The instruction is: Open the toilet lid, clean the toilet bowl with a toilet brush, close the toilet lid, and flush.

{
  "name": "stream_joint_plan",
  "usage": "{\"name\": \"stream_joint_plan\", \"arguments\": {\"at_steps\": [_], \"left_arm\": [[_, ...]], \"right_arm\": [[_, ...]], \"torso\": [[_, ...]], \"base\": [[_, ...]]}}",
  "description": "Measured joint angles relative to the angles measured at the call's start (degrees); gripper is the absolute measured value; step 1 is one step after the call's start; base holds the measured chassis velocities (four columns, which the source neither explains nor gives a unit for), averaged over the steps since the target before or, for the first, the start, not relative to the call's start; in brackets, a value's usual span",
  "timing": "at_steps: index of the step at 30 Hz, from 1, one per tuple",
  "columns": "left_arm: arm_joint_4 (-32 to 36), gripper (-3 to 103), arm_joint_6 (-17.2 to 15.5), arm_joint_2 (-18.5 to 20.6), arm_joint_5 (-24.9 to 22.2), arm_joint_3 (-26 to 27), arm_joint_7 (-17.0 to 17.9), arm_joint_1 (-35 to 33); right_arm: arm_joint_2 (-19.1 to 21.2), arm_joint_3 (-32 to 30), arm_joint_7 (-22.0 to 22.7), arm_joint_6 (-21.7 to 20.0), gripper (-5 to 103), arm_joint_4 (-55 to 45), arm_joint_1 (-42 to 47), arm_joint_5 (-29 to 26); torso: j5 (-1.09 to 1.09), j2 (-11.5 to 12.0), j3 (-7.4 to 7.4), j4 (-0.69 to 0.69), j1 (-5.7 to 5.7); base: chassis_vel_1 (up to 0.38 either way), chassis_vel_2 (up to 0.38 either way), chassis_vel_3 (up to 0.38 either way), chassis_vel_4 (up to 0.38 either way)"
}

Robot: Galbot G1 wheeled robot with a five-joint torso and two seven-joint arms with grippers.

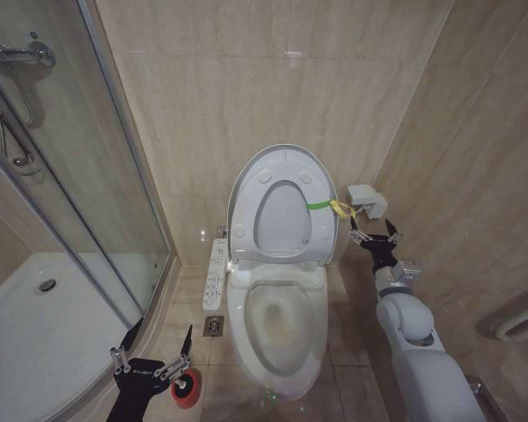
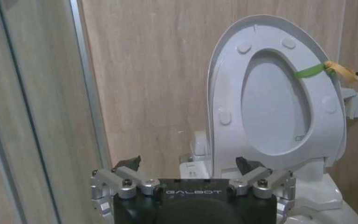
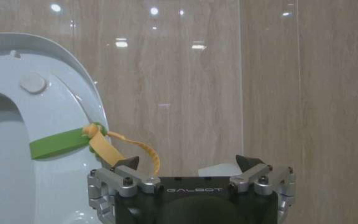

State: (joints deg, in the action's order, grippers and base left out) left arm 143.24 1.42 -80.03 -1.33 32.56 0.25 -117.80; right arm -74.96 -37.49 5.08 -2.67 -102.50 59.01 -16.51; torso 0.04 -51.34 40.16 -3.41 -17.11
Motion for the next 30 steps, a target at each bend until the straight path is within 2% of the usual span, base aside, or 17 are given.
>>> {"name": "stream_joint_plan", "arguments": {"at_steps": [19, 25, 30], "left_arm": [[0.0, 99, 0.0, 0.0, 0.0, 0.0, 0.0, 0.0], [0.0, 99, 0.0, 0.0, 0.0, 0.0, 0.0, 0.0], [0.0, 99, 0.0, 0.0, 0.0, 0.0, 0.0, 0.0]], "right_arm": [[2.5, 1.3, 0.1, 0.4, 100, 5.9, -6.1, 0.7], [4.3, 1.0, 0.5, -1.0, 100, 5.5, -8.2, -1.0], [5.5, -0.2, 0.4, -2.8, 100, 1.5, -5.5, -3.1]], "torso": [[0.01, 0.0, 0.0, 0.0, 0.0], [0.02, 0.0, 0.0, 0.01, 0.0], [0.01, 0.0, 0.0, -0.01, 0.0]], "base": [[0.0, 0.0, 0.0, 0.0], [0.0, 0.0, 0.0, 0.0], [0.0, 0.0, 0.0, 0.0]]}}
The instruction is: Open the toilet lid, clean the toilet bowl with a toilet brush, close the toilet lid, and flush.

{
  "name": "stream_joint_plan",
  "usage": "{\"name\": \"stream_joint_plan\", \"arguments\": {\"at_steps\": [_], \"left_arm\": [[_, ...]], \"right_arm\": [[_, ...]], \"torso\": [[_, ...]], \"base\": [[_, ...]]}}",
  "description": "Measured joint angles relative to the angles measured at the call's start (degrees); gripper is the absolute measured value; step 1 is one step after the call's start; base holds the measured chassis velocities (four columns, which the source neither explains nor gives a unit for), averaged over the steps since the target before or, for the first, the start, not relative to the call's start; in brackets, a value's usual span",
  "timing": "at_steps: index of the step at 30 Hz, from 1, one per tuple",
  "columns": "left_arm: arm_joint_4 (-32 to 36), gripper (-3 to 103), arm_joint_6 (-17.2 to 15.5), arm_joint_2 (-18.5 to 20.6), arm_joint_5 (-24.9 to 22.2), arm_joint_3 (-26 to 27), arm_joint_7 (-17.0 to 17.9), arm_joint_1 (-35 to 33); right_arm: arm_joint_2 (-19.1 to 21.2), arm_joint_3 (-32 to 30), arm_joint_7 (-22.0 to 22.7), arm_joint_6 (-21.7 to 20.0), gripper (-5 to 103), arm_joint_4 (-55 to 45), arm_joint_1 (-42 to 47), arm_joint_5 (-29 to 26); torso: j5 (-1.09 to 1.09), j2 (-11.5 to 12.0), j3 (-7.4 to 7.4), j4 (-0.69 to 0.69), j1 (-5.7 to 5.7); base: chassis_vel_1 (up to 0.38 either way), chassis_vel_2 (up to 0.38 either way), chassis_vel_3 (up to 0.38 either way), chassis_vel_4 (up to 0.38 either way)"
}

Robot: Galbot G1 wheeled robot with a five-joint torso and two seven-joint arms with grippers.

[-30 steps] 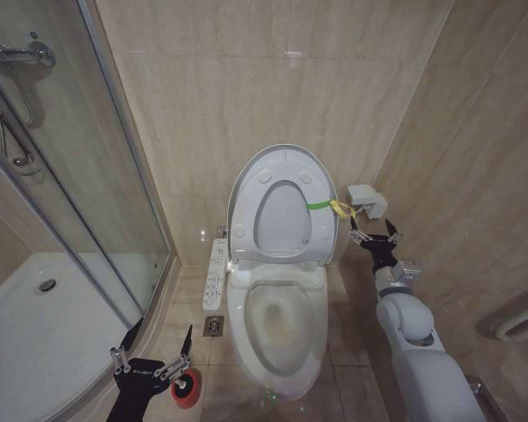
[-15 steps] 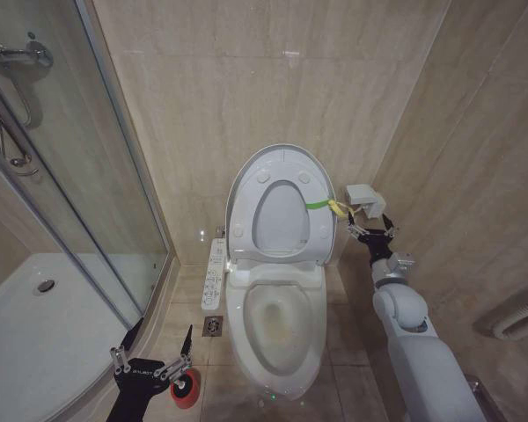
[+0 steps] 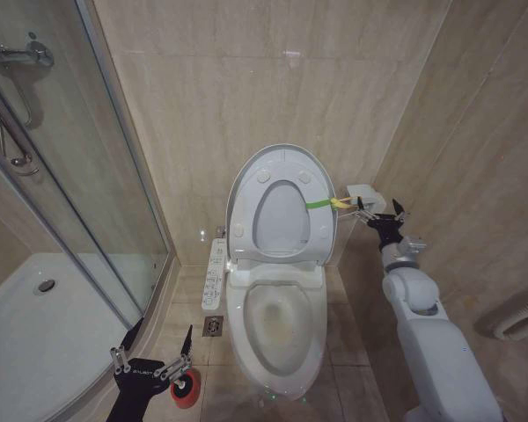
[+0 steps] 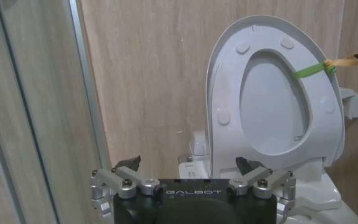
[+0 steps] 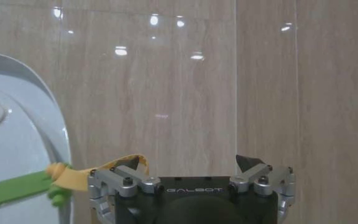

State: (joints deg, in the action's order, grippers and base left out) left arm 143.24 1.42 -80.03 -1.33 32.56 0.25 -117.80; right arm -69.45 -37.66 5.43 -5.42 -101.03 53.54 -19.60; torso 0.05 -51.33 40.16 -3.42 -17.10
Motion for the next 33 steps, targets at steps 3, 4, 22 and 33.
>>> {"name": "stream_joint_plan", "arguments": {"at_steps": [3, 4, 22, 33], "left_arm": [[0.0, 99, 0.0, 0.0, 0.0, 0.0, 0.0, 0.0], [0.0, 99, 0.0, 0.0, 0.0, 0.0, 0.0, 0.0], [0.0, 99, 0.0, 0.0, 0.0, 0.0, 0.0, 0.0], [0.0, 99, 0.0, 0.0, 0.0, 0.0, 0.0, 0.0]], "right_arm": [[0.5, -0.3, -0.2, -0.3, 100, -3.0, 3.1, -1.0], [0.7, -0.3, -0.2, -0.5, 100, -3.8, 3.9, -1.5], [0.3, 2.2, 1.2, -1.5, 100, -1.0, -2.2, -3.6], [1.9, 5.7, 1.7, -1.0, 100, 7.4, -12.7, -2.8]], "torso": [[0.0, 0.0, 0.0, -0.01, 0.0], [0.0, 0.0, 0.0, -0.02, 0.0], [0.0, 0.0, 0.0, 0.02, 0.0], [-0.01, 0.0, 0.0, 0.01, 0.0]], "base": [[0.0, 0.0, 0.0, 0.0], [0.0, 0.0, 0.0, 0.0], [0.0, 0.0, 0.0, 0.0], [0.0, 0.0, 0.0, 0.0]]}}
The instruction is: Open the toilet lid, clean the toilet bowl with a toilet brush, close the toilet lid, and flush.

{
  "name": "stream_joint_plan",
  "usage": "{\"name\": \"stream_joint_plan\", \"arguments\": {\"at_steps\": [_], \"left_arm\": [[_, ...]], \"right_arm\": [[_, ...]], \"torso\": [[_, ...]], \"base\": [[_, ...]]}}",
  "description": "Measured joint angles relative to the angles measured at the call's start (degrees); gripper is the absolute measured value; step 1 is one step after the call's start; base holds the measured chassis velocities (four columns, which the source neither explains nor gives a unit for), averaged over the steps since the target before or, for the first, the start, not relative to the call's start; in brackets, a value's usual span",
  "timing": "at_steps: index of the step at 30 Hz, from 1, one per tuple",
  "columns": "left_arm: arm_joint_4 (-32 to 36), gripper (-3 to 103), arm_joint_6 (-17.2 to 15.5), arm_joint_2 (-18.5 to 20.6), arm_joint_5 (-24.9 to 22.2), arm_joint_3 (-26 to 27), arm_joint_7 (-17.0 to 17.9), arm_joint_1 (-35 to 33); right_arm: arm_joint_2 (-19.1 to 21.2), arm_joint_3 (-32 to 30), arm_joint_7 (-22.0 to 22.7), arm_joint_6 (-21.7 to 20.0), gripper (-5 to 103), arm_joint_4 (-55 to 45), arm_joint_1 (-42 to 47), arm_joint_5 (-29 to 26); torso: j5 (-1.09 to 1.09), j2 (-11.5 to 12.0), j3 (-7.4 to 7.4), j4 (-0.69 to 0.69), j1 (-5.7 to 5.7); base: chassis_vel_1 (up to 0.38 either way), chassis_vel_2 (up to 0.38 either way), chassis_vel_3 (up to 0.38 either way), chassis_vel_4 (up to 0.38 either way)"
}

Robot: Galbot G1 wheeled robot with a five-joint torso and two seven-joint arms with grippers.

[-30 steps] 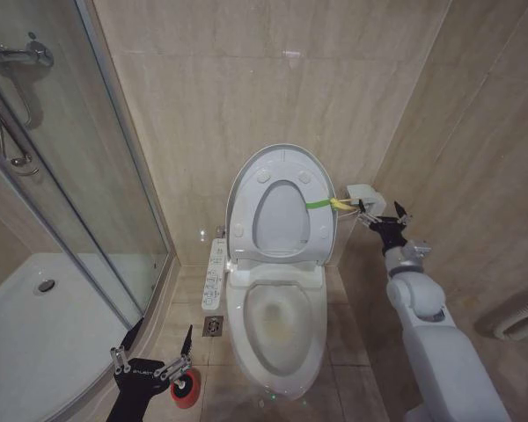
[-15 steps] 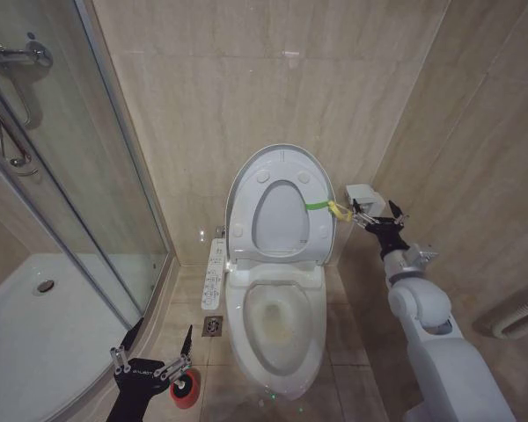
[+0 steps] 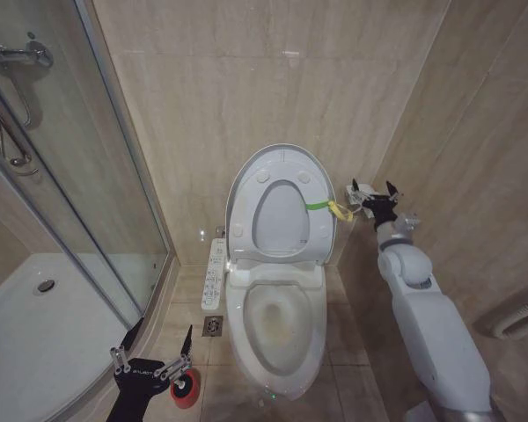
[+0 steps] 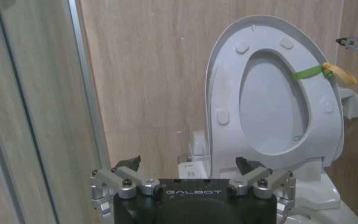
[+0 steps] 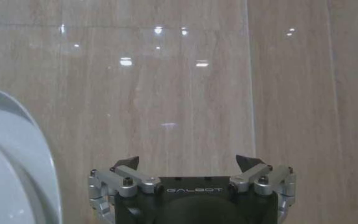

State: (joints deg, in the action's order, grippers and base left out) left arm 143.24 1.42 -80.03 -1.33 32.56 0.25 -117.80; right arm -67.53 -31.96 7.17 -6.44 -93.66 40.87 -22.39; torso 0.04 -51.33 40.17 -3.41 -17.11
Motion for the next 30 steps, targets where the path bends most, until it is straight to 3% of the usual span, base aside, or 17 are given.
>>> {"name": "stream_joint_plan", "arguments": {"at_steps": [16, 30], "left_arm": [[0.0, 99, 0.0, 0.0, 0.0, 0.0, 0.0, 0.0], [0.0, 99, 0.0, 0.0, 0.0, 0.0, 0.0, 0.0]], "right_arm": [[-3.9, 5.2, 3.0, 5.7, 100, 10.8, -8.2, 5.9], [-5.6, 8.9, 3.3, 8.0, 100, 17.4, -13.4, 7.5]], "torso": [[0.0, 0.0, 0.0, 0.0, 0.0], [0.0, 0.0, -0.01, -0.03, 0.0]], "base": [[0.0, 0.0, 0.0, 0.0], [0.0, 0.0, 0.0, 0.0]]}}
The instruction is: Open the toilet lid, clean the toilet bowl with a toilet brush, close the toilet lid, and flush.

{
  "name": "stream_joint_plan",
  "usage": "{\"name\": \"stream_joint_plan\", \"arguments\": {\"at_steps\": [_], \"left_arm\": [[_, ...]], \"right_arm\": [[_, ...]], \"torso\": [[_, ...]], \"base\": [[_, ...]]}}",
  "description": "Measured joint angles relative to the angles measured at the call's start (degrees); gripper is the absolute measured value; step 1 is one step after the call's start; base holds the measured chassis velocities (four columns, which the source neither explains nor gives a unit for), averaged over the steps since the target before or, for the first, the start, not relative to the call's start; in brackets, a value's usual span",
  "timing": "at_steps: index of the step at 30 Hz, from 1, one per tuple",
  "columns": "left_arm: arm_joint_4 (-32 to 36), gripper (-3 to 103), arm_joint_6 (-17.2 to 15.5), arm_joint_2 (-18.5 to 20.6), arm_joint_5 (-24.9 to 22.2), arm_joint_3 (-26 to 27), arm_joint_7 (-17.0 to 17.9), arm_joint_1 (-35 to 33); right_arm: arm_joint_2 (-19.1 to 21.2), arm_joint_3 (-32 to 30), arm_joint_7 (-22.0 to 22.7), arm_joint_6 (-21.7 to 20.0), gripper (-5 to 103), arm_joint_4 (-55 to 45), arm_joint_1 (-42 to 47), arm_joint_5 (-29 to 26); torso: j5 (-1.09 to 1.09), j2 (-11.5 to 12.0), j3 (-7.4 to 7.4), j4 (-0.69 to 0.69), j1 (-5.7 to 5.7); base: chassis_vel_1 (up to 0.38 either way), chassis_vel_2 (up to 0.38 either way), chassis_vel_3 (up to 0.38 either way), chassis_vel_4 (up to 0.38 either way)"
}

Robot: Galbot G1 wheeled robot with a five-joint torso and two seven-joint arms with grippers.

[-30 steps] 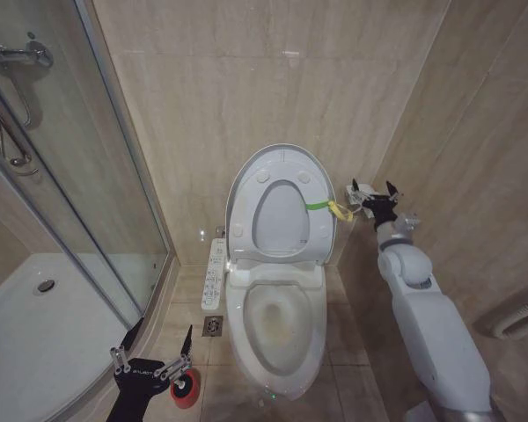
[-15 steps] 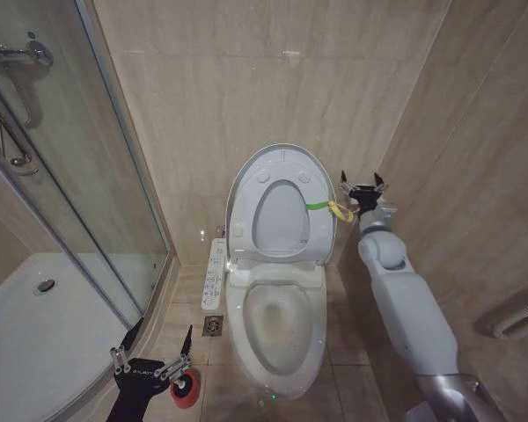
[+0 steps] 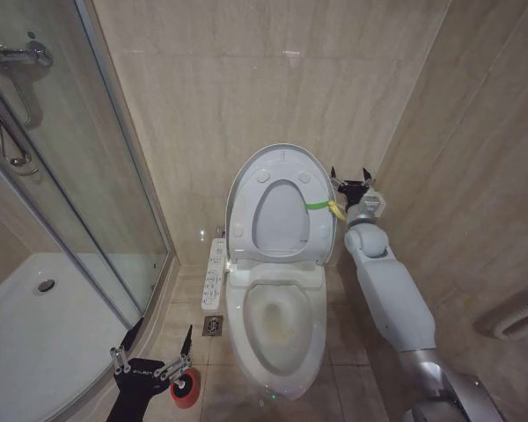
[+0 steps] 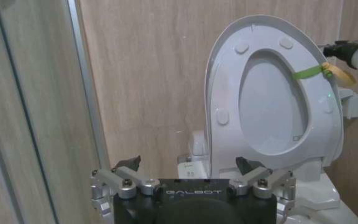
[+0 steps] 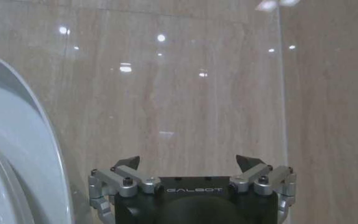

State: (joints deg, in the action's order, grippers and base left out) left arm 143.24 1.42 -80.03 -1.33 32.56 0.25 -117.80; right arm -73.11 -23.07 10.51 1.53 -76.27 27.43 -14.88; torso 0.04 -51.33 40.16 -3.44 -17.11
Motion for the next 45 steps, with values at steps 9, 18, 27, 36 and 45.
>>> {"name": "stream_joint_plan", "arguments": {"at_steps": [9, 18, 27, 36, 45], "left_arm": [[0.0, 99, 0.0, 0.0, 0.0, 0.0, 0.0, 0.0], [0.0, 99, 0.0, 0.0, 0.0, 0.0, 0.0, 0.0], [0.0, 99, 0.0, 0.0, 0.0, 0.0, 0.0, 0.0], [0.0, 99, 0.0, 0.0, 0.0, 0.0, 0.0, 0.0], [0.0, 99, 0.0, 0.0, 0.0, 0.0, 0.0, 0.0]], "right_arm": [[0.7, 2.4, -0.6, -0.4, 100, -0.3, -1.5, -0.8], [5.4, 1.4, -0.5, -3.9, 100, -12.2, 6.8, -5.2], [8.6, -1.7, 0.6, -6.7, 100, -26.9, 19.3, -8.6], [10.4, -4.9, 0.5, -6.7, 100, -36.1, 31.6, -9.3], [9.5, -9.6, 0.2, -3.1, 100, -39.5, 43.8, -8.6]], "torso": [[0.0, 0.0, 0.0, 0.03, 0.0], [0.02, 0.0, 0.0, 0.03, 0.01], [0.0, 0.0, 0.0, 0.04, 0.01], [0.01, 0.0, -0.01, 0.03, 0.01], [0.01, 0.0, 0.0, 0.02, 0.01]], "base": [[0.0, 0.0, 0.0, 0.0], [0.0, 0.0, 0.0, 0.0], [0.0, 0.0, 0.0, 0.0], [0.0, 0.0, 0.0, 0.0], [0.0, 0.0, 0.0, 0.0]]}}
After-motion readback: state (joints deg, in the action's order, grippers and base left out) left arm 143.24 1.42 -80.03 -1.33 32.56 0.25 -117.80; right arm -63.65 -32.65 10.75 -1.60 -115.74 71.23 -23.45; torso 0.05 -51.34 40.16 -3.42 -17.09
